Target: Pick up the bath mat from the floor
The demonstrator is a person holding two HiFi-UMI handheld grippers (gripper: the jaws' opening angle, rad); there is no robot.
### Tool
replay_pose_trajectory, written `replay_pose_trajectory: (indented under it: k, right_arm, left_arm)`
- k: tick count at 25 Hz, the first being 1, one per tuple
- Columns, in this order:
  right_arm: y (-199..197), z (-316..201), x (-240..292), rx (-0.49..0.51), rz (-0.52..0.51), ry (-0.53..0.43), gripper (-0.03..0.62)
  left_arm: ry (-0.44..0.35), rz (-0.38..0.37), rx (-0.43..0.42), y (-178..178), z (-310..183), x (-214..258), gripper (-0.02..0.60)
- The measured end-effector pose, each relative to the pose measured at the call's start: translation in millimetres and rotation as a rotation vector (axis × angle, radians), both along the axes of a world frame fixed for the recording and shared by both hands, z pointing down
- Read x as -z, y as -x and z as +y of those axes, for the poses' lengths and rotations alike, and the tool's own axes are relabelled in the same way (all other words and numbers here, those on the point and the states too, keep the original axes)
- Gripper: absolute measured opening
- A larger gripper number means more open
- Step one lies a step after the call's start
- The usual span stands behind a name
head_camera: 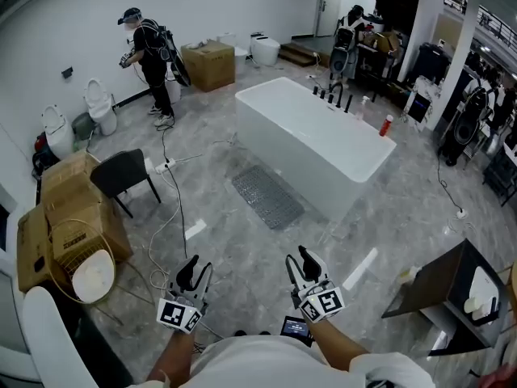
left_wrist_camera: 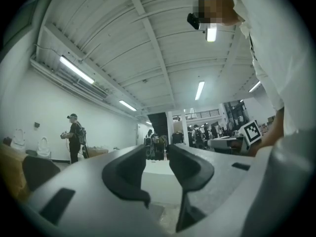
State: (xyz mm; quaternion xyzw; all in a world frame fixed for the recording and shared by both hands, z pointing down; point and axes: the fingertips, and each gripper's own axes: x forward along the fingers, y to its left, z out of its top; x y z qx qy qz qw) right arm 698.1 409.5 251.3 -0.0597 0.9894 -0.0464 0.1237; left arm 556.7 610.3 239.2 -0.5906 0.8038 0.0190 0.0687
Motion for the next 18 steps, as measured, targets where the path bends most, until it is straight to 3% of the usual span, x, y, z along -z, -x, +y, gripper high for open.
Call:
replay_pose_trajectory:
  k: [3, 11, 18]
  right_arm:
    - [-8, -11, -13, 0.005, 0.031, 0.020, 0.163]
    - [-20, -39, -40, -0.008, 0.049, 0.061, 0.161]
    - [13, -80, -57, -0.074, 0.076, 0.109, 0.160]
  left_arm:
    - [-0.021, -0.004, -0.015, -7, -10, 5, 0.152]
    - [0.038, 0.049, -0.025, -13, -36, -19, 0.158]
    - [0.047, 0.097, -0.069, 38, -79, -40, 0.163]
